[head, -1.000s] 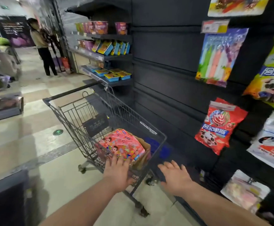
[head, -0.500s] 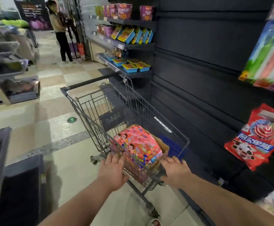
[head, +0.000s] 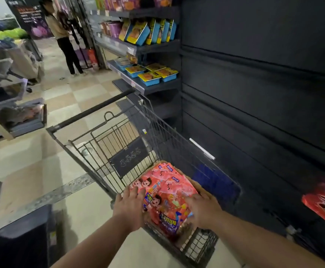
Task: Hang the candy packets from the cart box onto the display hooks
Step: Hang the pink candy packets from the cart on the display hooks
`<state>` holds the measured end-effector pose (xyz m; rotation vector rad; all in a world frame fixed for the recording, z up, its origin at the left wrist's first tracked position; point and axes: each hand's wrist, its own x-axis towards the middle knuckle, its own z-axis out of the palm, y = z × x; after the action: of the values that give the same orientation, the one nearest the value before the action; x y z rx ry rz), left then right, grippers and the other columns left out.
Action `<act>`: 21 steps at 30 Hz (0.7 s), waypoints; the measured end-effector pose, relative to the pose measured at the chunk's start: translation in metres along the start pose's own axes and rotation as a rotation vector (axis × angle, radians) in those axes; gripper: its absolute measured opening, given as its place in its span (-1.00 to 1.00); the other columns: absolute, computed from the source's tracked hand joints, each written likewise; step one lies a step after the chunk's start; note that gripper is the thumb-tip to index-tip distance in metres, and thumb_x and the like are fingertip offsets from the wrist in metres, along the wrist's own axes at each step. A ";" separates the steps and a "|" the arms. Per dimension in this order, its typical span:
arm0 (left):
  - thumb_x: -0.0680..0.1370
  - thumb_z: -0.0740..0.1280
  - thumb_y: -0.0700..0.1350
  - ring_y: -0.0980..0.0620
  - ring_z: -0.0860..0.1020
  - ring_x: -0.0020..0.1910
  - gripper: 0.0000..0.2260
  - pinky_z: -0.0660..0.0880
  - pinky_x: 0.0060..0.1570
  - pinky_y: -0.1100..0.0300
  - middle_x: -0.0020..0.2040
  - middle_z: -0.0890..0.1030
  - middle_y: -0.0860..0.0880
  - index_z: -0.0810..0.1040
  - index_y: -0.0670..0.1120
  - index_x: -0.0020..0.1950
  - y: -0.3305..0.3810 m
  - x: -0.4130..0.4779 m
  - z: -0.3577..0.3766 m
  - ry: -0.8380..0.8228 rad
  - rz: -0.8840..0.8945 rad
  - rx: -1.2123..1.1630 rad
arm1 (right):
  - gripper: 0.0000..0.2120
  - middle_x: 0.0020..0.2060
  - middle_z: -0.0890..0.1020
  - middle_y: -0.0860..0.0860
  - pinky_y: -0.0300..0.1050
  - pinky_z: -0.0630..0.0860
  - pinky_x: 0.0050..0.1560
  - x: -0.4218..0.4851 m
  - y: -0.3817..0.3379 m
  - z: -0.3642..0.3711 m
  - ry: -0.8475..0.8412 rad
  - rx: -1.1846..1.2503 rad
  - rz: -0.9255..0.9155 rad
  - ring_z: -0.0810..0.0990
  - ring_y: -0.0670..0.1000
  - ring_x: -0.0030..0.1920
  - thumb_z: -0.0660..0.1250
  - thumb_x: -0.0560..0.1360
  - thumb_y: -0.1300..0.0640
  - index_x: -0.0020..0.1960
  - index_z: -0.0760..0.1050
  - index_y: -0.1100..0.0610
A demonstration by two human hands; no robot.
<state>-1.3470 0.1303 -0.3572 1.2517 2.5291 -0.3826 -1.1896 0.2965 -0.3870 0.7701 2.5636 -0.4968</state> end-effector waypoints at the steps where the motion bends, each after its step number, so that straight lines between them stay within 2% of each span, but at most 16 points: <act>1: 0.59 0.10 0.23 -0.20 -0.09 0.58 -0.30 -0.05 0.50 -0.16 0.61 -0.04 -0.13 -0.10 -0.04 0.60 0.003 0.010 0.000 -0.017 0.001 -0.001 | -0.28 0.50 0.23 -0.01 0.21 0.07 0.47 0.008 0.006 -0.002 -0.006 0.007 0.005 0.14 0.13 0.50 0.30 0.47 -0.17 0.53 0.06 -0.12; 5: 0.58 0.09 0.24 -0.23 -0.13 0.57 -0.28 -0.11 0.50 -0.17 0.61 -0.08 -0.16 -0.13 -0.03 0.60 0.010 0.043 0.004 -0.079 0.017 0.016 | -0.33 0.48 0.26 0.01 0.22 0.06 0.46 0.032 0.024 -0.007 -0.043 0.031 0.046 0.12 0.14 0.51 0.27 0.49 -0.10 0.52 0.06 -0.16; 10: 0.57 0.13 0.25 -0.23 -0.12 0.57 -0.27 -0.12 0.50 -0.17 0.60 -0.06 -0.17 -0.11 -0.04 0.60 0.008 0.076 0.002 -0.120 0.055 0.027 | -0.38 0.46 0.29 0.03 0.18 0.07 0.44 0.048 0.038 -0.012 -0.069 0.055 0.052 0.19 0.13 0.48 0.24 0.52 -0.05 0.52 0.09 -0.11; 14: 0.57 0.14 0.24 -0.24 -0.10 0.57 -0.26 -0.08 0.50 -0.23 0.60 -0.05 -0.18 -0.12 -0.05 0.60 0.006 0.109 0.004 -0.171 0.117 0.068 | -0.49 0.42 0.34 0.03 0.24 0.08 0.44 0.062 0.045 -0.010 -0.107 0.093 0.100 0.22 0.14 0.45 0.22 0.53 -0.07 0.46 0.23 -0.06; 17: 0.56 0.16 0.22 -0.21 -0.07 0.57 -0.25 -0.02 0.50 -0.22 0.60 -0.03 -0.15 -0.12 -0.04 0.59 0.004 0.139 0.009 -0.207 0.169 0.103 | -0.44 0.44 0.31 0.05 0.26 0.12 0.42 0.077 0.046 -0.002 -0.146 0.105 0.161 0.20 0.19 0.45 0.22 0.52 -0.08 0.48 0.18 -0.05; 21: 0.55 0.17 0.24 -0.18 -0.04 0.57 -0.25 -0.02 0.51 -0.19 0.60 0.01 -0.12 -0.09 -0.04 0.59 -0.005 0.184 0.014 -0.252 0.287 0.134 | -0.42 0.43 0.32 0.06 0.18 0.17 0.41 0.095 0.042 0.008 -0.148 0.140 0.271 0.22 0.19 0.45 0.23 0.51 -0.05 0.49 0.15 -0.05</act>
<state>-1.4556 0.2555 -0.4380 1.4864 2.1075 -0.6071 -1.2351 0.3671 -0.4483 1.0695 2.2623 -0.6235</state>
